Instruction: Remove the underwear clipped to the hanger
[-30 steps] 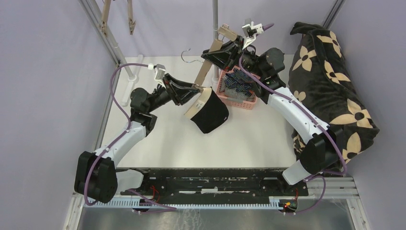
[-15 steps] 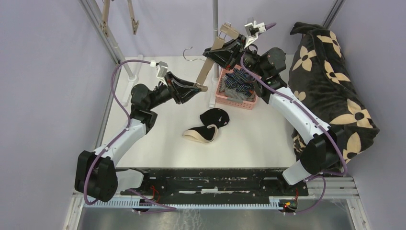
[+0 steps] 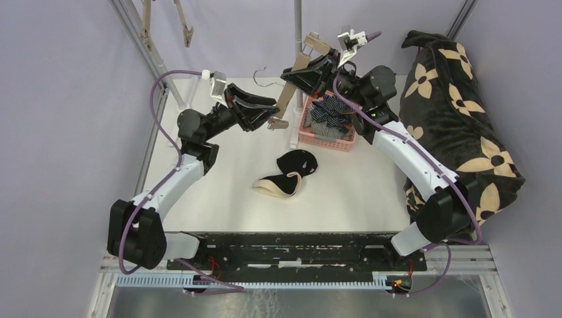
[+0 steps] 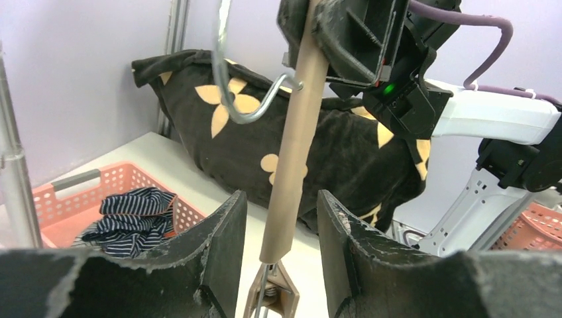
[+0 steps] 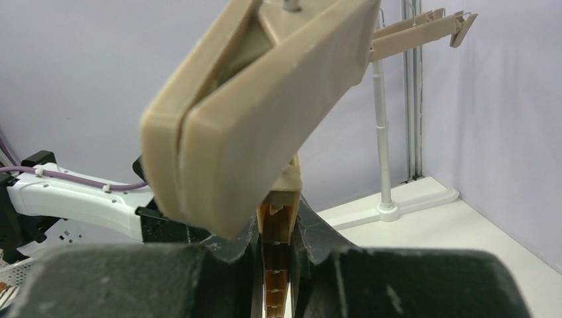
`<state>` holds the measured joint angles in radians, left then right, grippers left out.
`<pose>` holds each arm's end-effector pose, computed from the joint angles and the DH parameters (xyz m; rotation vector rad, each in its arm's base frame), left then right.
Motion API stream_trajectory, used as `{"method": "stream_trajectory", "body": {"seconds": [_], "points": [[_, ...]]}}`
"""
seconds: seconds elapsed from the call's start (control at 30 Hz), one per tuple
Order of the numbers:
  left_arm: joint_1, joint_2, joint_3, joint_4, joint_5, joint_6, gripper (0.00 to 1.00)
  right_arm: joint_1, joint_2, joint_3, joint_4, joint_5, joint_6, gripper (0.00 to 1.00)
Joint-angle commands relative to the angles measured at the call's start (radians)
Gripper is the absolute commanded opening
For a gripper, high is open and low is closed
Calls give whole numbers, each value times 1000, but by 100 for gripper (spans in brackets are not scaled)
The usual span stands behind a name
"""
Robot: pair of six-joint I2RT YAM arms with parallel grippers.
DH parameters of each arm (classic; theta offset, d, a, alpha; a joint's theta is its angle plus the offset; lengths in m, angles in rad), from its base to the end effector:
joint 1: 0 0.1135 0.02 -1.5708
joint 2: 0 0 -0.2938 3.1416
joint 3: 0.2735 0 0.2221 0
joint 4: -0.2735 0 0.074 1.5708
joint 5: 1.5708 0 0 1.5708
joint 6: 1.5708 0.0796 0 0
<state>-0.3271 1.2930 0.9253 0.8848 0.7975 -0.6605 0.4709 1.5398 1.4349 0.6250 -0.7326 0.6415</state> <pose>0.2404 -0.1417 0.4392 0.5869 1.1841 -1.2692 0.2837 0.2042 0.5106 -0.6255 1.1469 1.3472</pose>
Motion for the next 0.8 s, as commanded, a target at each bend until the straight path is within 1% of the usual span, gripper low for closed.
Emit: {"method": "stream_trajectory", "body": {"seconds": [0.0,0.23,0.37,0.5,0.7,0.77], "points": [[-3,47,36,140,54,-108,50,4,-55,1,35,-4,-12,1],[-2,98,24,255,87,-198,51,4,-54,5,35,-2,-11,1],[-4,115,24,328,91,-238,47,3,-51,4,35,-4,-9,1],[-10,145,31,392,99,-299,46,3,-45,1,49,-1,2,1],[-27,171,34,393,108,-310,45,3,-37,8,54,3,5,1],[-33,177,38,390,112,-304,43,4,-35,10,55,4,7,1]]}}
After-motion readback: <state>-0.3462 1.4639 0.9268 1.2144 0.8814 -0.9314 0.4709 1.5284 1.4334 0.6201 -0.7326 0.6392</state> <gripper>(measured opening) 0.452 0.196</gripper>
